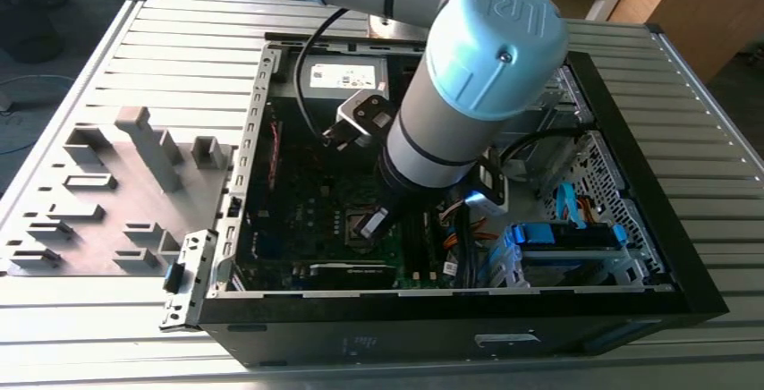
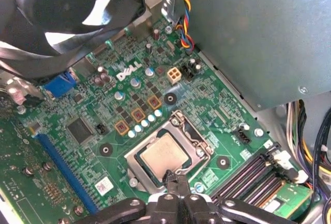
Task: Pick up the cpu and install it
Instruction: 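Install the first cpu locking lever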
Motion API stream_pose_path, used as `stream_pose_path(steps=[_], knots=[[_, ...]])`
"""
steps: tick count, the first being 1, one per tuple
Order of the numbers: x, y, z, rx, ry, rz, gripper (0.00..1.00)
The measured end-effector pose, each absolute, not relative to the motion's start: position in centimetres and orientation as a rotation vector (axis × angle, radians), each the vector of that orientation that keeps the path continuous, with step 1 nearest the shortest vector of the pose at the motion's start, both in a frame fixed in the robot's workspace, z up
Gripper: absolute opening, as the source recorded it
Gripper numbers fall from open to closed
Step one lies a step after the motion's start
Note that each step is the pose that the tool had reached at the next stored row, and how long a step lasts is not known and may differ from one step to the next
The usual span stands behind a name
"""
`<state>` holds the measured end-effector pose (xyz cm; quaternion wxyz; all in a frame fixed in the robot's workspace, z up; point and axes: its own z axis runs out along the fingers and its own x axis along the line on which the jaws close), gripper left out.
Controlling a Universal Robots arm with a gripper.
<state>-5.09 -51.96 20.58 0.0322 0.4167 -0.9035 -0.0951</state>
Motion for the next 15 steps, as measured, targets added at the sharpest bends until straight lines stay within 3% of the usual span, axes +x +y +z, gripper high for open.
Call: stream_pose_path(steps=[6,15], knots=[[-4.8,-52.53,20.51,1.266,-2.752,-0.34,0.11],[-4.4,-52.55,20.51,1.266,-2.751,-0.342,0.11]])
